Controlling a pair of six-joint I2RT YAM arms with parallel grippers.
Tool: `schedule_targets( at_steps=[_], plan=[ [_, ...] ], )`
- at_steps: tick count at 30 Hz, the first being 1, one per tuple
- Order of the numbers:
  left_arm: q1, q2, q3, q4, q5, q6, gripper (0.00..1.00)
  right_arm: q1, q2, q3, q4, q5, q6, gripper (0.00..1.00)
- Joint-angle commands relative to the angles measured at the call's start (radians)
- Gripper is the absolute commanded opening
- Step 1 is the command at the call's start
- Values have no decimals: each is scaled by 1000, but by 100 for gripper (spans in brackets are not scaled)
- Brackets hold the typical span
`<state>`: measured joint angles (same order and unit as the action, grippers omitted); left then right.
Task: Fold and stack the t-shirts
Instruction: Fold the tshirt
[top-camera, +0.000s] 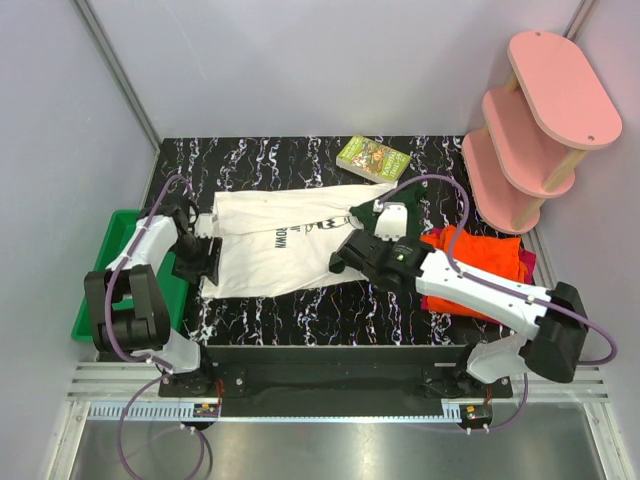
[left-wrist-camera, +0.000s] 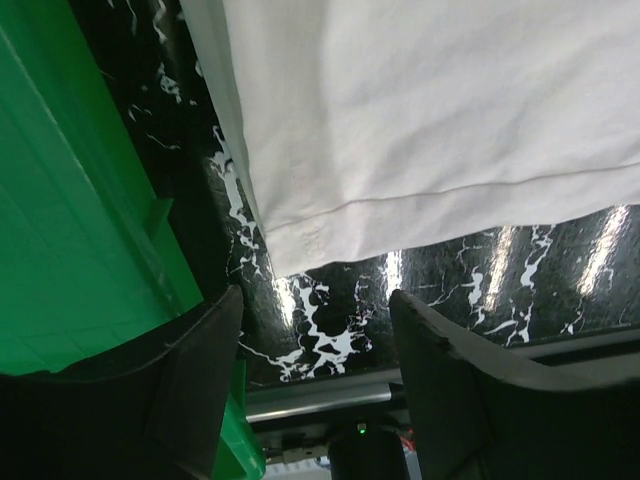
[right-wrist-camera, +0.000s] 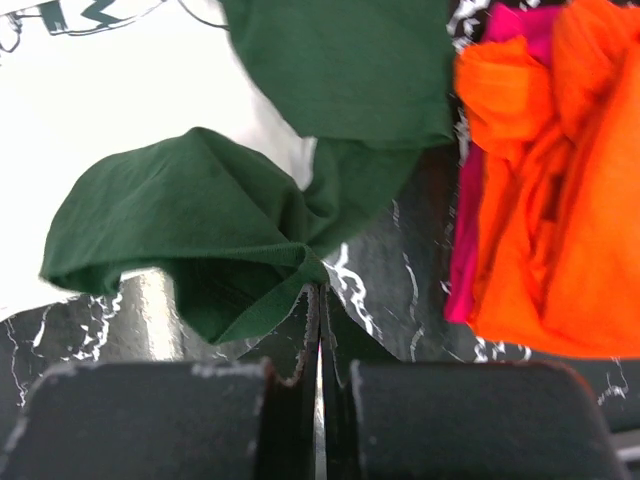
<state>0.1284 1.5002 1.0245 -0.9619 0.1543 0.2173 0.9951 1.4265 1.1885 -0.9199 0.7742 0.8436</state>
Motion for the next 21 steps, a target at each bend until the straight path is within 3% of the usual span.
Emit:
schedule_targets(
  at_steps=[1, 8, 13, 15, 21],
  plan=[
    [7, 23, 34, -66, 10, 22, 64, 16, -122, -41, -106, 54, 121, 0],
    [7, 70, 66, -112, -2, 50, 57, 33, -181, -107, -143, 54, 192, 0],
    [8, 74, 51, -103, 17, 93, 22, 33, -156, -99, -142, 68, 177, 0],
    [10, 43, 26, -72, 18, 103, 20, 33, -146, -99, -128, 71, 163, 0],
    [10, -29, -33, 57, 37, 106, 30, 33, -110, -78, -76, 71, 106, 0]
  ],
)
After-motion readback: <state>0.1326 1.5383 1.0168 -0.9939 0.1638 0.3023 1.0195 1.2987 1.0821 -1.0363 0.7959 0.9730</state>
